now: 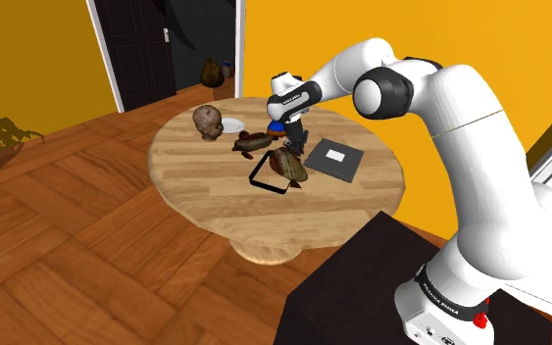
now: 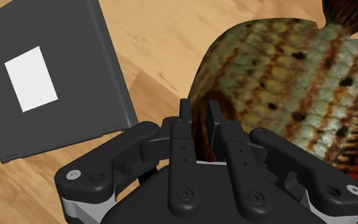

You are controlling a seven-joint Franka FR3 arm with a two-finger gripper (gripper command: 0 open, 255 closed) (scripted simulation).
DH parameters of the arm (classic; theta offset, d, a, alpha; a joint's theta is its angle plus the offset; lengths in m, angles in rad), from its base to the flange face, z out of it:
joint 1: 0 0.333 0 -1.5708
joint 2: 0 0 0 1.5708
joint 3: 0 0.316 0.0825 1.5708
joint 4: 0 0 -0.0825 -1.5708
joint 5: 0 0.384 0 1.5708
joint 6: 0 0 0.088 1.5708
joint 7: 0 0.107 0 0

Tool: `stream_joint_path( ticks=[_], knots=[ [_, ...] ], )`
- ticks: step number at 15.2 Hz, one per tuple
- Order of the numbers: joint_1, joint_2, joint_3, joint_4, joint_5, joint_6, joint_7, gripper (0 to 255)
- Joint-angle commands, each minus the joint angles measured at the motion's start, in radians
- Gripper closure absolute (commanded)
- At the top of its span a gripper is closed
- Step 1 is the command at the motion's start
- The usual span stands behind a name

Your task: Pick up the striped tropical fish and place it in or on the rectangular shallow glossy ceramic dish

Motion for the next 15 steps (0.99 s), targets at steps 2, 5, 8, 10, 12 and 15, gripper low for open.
stream_joint_path(
  ticks=[2, 5, 8, 10, 12, 15],
  knots=[
    [-0.002, 0.029, 0.001, 0.010, 0.000, 0.020, 0.006, 255],
    [-0.003, 0.057, 0.001, 0.018, 0.000, 0.039, 0.012, 255],
    [-0.004, 0.082, 0.002, 0.026, 0.000, 0.055, 0.017, 255],
    [-0.005, 0.082, 0.002, 0.026, 0.000, 0.055, 0.017, 255],
    [-0.005, 0.082, 0.002, 0.026, 0.000, 0.055, 0.017, 255],
    [-0.005, 0.082, 0.002, 0.026, 0.000, 0.055, 0.017, 255]
  ],
)
